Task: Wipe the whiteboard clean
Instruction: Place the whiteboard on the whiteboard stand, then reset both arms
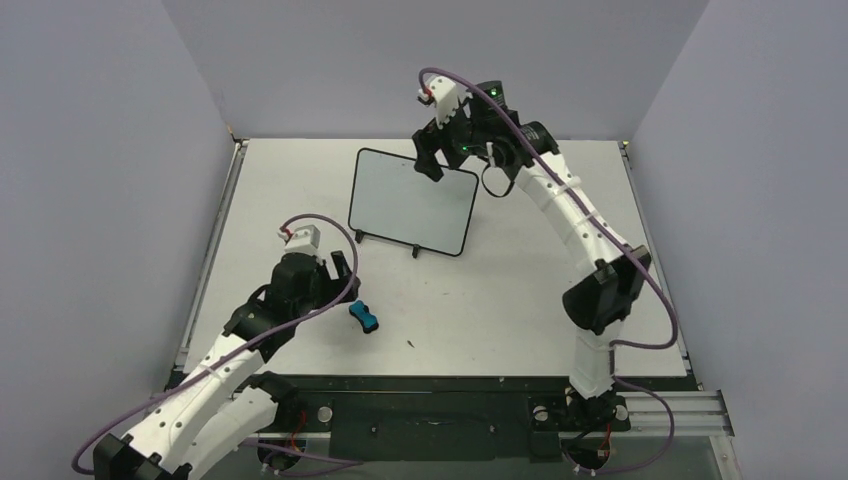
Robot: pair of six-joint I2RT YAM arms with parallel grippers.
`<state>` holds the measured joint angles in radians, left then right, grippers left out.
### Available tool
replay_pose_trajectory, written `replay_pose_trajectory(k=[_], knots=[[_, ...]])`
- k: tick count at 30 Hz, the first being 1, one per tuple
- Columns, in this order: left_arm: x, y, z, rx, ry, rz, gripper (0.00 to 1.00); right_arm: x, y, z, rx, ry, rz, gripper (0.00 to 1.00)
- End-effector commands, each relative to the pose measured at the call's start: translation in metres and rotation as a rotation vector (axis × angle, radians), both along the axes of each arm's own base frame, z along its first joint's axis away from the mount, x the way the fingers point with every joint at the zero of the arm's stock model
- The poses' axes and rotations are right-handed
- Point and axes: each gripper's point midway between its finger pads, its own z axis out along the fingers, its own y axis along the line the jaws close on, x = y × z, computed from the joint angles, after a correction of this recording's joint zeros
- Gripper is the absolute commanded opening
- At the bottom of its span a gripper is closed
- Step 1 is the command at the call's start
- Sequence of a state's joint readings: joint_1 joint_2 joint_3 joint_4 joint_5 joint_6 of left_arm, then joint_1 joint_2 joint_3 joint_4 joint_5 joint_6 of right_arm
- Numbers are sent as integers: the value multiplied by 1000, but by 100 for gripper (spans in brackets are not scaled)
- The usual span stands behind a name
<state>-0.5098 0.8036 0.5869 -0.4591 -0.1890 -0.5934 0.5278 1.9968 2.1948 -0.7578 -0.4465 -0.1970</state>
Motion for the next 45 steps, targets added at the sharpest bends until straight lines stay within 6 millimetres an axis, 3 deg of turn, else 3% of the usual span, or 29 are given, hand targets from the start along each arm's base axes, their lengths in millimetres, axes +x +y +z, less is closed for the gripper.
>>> replay_pose_trajectory(k=[1, 2, 3, 4, 5, 6, 7, 8, 9, 10, 11, 12, 13, 14, 15, 16, 19, 23, 25, 32, 36, 45], knots=[[18, 0, 83, -114, -262, 18, 81, -43, -37, 45, 21, -77, 3, 77], [18, 1, 92, -120, -290, 13, 81, -57, -51, 63, 29, -121, -5, 77], [17, 3, 110, -140, -338, 13, 81, -64, -60, 47, 4, -91, -15, 79], [17, 5, 117, -136, -359, 10, 81, -75, -77, 62, 18, -123, -38, 80], [15, 9, 132, -137, -386, 18, 81, -82, -88, 46, 4, -87, -48, 81], [14, 13, 137, -119, -399, 20, 81, -94, -107, 62, 29, -120, -79, 82], [12, 18, 148, -105, -412, 34, 81, -101, -117, 43, 21, -77, -87, 82], [10, 22, 152, -84, -420, 34, 81, -111, -140, 56, 44, -113, -133, 83], [7, 27, 158, -66, -423, 43, 81, -118, -150, 35, 32, -70, -148, 85], [6, 30, 160, -43, -427, 39, 81, -129, -171, 45, 40, -118, -190, 86], [3, 34, 163, -18, -429, 33, 81, -135, -182, 25, 19, -89, -215, 88], [1, 35, 164, -4, -429, 24, 81, -147, -198, 34, 26, -141, -257, 90], [-1, 36, 164, 21, -428, 5, 81, -152, -208, 16, 6, -115, -292, 94], [-3, 37, 161, 36, -416, 0, 81, -161, -223, 23, 19, -150, -348, 96], [-4, 40, 161, 53, -416, 4, 81, -165, -235, 11, 16, -130, -398, 97], [-5, 42, 158, 65, -404, 6, 81, -174, -243, 15, 34, -149, -438, 99], [-6, 43, 153, 77, -401, 1, 78, -183, -271, -1, 48, -124, -571, 100], [-4, 37, 150, 91, -439, -53, 95, -195, -293, -14, 100, -97, -697, 100], [0, 36, 147, 114, -461, -71, 97, -198, -296, -20, 120, -84, -713, 100], [8, 47, 137, 138, -501, -3, 97, -199, -305, -28, 142, -76, -733, 100], [5, 59, 131, 167, -544, 44, 97, -192, -319, -27, 185, -84, -831, 100], [3, 64, 122, 182, -563, 61, 97, -184, -345, -28, 275, -92, -1021, 100]])
